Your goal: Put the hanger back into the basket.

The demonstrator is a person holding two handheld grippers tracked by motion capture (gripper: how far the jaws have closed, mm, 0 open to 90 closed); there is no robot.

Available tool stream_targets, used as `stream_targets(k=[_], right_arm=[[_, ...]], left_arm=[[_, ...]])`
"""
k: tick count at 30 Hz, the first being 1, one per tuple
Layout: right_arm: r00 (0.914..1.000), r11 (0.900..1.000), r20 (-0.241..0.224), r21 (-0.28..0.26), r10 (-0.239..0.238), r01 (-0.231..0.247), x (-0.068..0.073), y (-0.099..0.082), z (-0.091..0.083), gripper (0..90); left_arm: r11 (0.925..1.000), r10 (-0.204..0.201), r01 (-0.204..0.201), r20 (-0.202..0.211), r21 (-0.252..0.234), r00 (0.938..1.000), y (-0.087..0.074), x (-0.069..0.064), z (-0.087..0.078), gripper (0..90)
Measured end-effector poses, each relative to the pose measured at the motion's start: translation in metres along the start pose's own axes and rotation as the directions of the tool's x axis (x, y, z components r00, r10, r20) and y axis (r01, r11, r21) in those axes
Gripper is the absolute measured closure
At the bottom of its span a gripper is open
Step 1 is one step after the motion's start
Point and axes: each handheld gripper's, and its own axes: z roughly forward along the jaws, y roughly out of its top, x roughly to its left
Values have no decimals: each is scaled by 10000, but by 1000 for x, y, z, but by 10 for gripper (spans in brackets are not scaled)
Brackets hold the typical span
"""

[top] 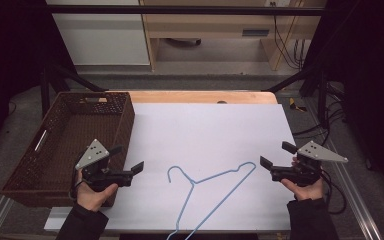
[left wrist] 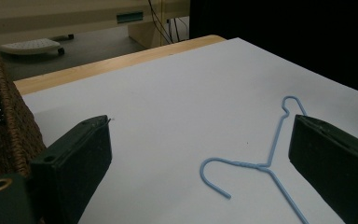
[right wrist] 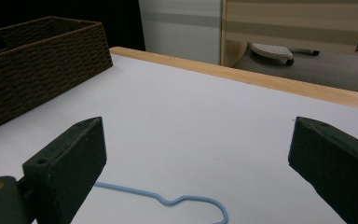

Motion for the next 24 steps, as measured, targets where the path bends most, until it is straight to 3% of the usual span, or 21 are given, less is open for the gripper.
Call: stream_targets(k=[5,13,24], right_arm=[[10000,10000,-21,60,30,-30,0,0,0,49],[9976,9960,-393,661,-573,598,11,0,14,56],[9854,9768,-1210,1632,-1197,1387,37,-1,46,70]], left_arm=[[9999,64,-65,34,119,10000,-1,-2,3,58],[9994,252,-252,-8,224,9997,-2,-4,4,59],[9995,309,-310,-104,-66,9995,2,-2,-4,61]])
